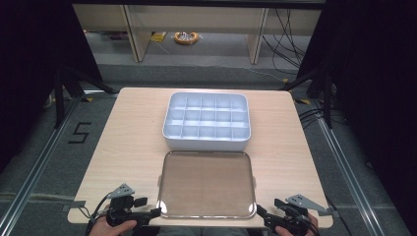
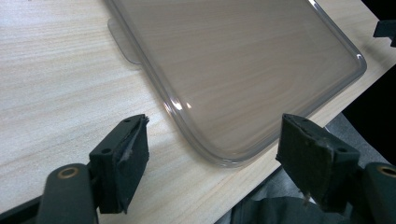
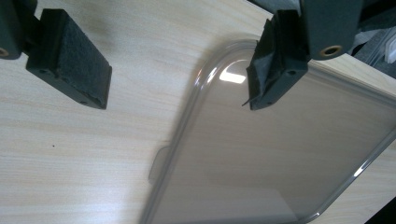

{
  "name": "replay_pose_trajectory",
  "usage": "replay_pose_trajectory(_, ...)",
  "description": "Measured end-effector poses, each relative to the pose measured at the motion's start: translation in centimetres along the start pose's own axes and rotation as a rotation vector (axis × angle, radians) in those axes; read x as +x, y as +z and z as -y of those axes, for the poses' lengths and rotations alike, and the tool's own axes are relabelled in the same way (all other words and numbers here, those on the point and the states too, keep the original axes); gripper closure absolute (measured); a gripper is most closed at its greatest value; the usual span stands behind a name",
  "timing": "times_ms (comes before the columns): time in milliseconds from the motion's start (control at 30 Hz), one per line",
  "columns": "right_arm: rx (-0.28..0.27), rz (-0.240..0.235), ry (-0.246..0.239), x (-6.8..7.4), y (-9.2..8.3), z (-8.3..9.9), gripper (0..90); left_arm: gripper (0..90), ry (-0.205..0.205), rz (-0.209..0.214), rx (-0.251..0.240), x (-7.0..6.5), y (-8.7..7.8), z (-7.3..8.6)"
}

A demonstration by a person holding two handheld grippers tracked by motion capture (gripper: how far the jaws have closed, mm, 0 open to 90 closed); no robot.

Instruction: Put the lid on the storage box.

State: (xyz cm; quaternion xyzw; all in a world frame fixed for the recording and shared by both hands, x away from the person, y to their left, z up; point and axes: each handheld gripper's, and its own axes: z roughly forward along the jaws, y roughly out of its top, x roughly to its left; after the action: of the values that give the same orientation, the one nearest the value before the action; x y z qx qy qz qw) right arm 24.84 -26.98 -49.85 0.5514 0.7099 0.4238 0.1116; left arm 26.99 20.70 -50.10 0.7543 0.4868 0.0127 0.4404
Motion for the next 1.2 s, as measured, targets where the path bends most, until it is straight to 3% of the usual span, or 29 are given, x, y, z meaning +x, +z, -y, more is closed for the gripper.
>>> replay_pose_trajectory(33, 0.001, -0.009, 0.003, 0.0, 0.0, 0.0, 21.7, 24.4, -0.001, 0.001, 0.0, 0.0, 0.0, 0.0)
replay_pose_trajectory(67, 0.009, -0.005, 0.044, 0.4, 0.0, 0.1, 21.7, 24.4, -0.001, 0.002, -0.001, 0.0, 0.0, 0.0)
replay_pose_trajectory(133, -0.003, 0.006, 0.005, 0.1, 0.0, 0.0, 21.7, 24.3, -0.002, 0.006, 0.001, 0.0, 0.1, 0.0)
replay_pose_trajectory(167, -0.001, -0.005, 0.046, 0.4, 0.1, 0.1, 21.7, 24.2, -0.003, 0.013, 0.004, 0.1, 0.1, 0.0)
replay_pose_trajectory(233, -0.013, -0.014, 0.06, 0.5, 0.2, 0.1, 21.6, 23.9, -0.012, 0.021, 0.008, 0.1, 0.1, 0.0)
replay_pose_trajectory(300, -0.016, -0.017, 0.057, 0.5, 0.2, 0.1, 21.5, 23.8, -0.001, 0.016, 0.013, 0.1, 0.1, 0.0)
replay_pose_trajectory(333, -0.017, -0.004, 0.01, 0.1, 0.1, 0.0, 21.5, 23.7, -0.006, 0.018, 0.012, 0.0, 0.1, 0.0)
replay_pose_trajectory(367, -0.009, -0.006, 0.004, 0.1, 0.1, 0.0, 21.4, 23.6, -0.006, 0.017, 0.012, 0.0, 0.1, 0.0)
replay_pose_trajectory(467, -0.009, -0.016, 0.049, 0.3, 0.2, 0.1, 21.4, 22.7, -0.003, 0.019, 0.01, -0.1, 0.2, 0.0)
replay_pose_trajectory(500, -0.023, -0.018, 0.014, 0.0, 0.3, 0.1, 21.3, 22.5, 0.007, 0.016, 0.015, -0.1, 0.2, 0.0)
replay_pose_trajectory(667, -0.007, -0.03, 0.009, 0.1, 0.4, 0.0, 21.7, 22.3, 0.01, 0.012, 0.024, -0.1, 0.5, 0.0)
replay_pose_trajectory(700, 0.005, -0.038, 0.057, 0.4, 0.3, 0.0, 21.8, 22.2, -0.004, 0.012, 0.02, -0.2, 0.6, 0.0)
replay_pose_trajectory(733, -0.007, -0.03, 0.032, 0.3, 0.5, 0.0, 22.0, 21.7, -0.014, 0.014, 0.024, -0.1, 0.6, -0.1)
replay_pose_trajectory(800, -0.011, -0.063, 0.085, 0.6, 0.6, 0.0, 22.1, 20.4, -0.025, 0.015, 0.02, -0.1, 0.8, -0.1)
replay_pose_trajectory(833, -0.001, -0.057, 0.08, 0.6, 0.6, -0.1, 22.2, 20.0, -0.021, 0.016, 0.017, -0.2, 0.9, -0.1)
replay_pose_trajectory(867, -0.007, -0.062, 0.035, 0.2, 0.7, -0.2, 22.2, 19.2, -0.027, 0.014, 0.012, -0.2, 1.0, -0.2)
replay_pose_trajectory(900, -0.003, -0.055, 0.034, 0.3, 0.8, -0.2, 22.3, 17.7, -0.025, 0.017, 0.011, -0.2, 1.0, -0.2)
replay_pose_trajectory(933, 0.011, -0.058, 0.08, 0.7, 0.7, -0.3, 22.4, 16.1, -0.023, 0.021, 0.01, -0.3, 1.1, -0.3)
replay_pose_trajectory(967, -0.006, -0.084, 0.085, 0.7, 0.9, -0.3, 22.6, 15.8, -0.015, 0.017, 0.012, -0.3, 1.2, -0.3)
replay_pose_trajectory(1000, -0.024, -0.071, 0.049, 0.4, 1.2, -0.4, 22.8, 15.9, -0.012, 0.018, 0.012, -0.4, 1.4, -0.4)
replay_pose_trajectory(1033, -0.019, -0.073, 0.05, 0.5, 1.4, -0.5, 23.0, 16.0, -0.016, 0.021, 0.013, -0.4, 1.6, -0.4)
replay_pose_trajectory(1067, -0.027, -0.095, 0.059, 0.5, 1.5, -0.6, 23.3, 16.0, -0.01, 0.017, 0.025, -0.4, 1.6, -0.5)
replay_pose_trajectory(1133, -0.007, -0.088, 0.108, 0.8, 1.7, -0.8, 23.6, 16.0, -0.01, 0.014, 0.029, -0.4, 1.8, -0.6)
replay_pose_trajectory(1167, -0.016, -0.088, 0.094, 0.6, 2.0, -0.9, 23.8, 16.1, -0.023, 0.012, 0.019, -0.4, 1.9, -0.7)
replay_pose_trajectory(1200, 0.015, -0.082, 0.119, 0.7, 2.0, -1.0, 24.0, 16.1, -0.027, 0.005, 0.014, -0.3, 1.9, -0.8)
